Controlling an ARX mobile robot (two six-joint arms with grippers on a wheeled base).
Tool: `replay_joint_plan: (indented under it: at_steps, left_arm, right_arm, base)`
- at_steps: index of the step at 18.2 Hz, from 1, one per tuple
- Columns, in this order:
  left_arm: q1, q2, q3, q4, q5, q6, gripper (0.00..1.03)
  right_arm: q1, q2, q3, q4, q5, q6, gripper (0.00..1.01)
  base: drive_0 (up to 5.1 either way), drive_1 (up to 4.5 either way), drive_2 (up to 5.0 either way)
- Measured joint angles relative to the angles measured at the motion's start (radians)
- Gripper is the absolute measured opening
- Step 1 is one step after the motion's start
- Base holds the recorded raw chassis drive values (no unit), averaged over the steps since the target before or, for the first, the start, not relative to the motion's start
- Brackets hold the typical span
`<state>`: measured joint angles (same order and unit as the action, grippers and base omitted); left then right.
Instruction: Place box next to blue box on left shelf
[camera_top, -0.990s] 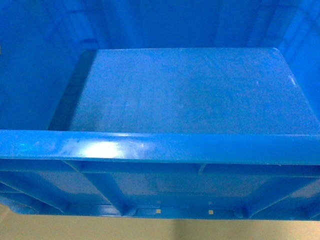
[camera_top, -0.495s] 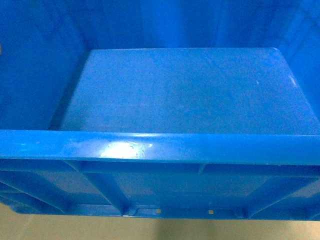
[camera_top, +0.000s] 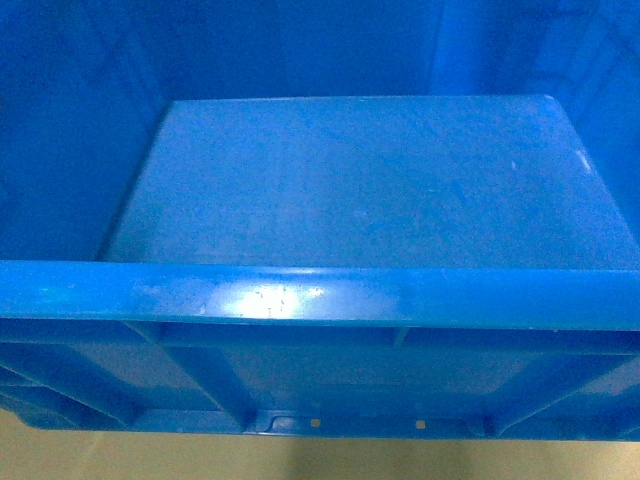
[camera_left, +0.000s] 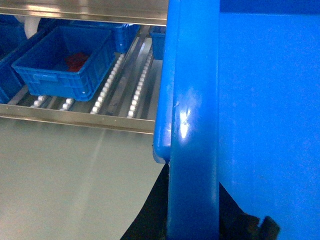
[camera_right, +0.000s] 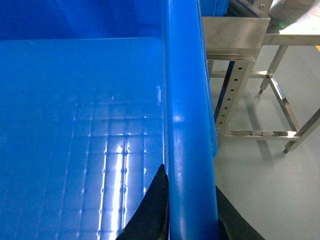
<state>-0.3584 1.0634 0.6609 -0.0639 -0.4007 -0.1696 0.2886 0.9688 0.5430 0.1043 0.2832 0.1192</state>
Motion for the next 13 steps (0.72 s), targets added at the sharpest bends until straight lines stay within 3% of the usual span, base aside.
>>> replay_joint_plan:
  at_steps: [13]
  left_arm:
    - [0.000, 0.000, 0.000, 0.004, 0.000, 0.000, 0.09]
  right_arm:
    - [0.000, -0.001, 0.000, 0.002, 0.000, 0.000, 0.09]
  base:
    - [-5.0, 2.40, 2.4]
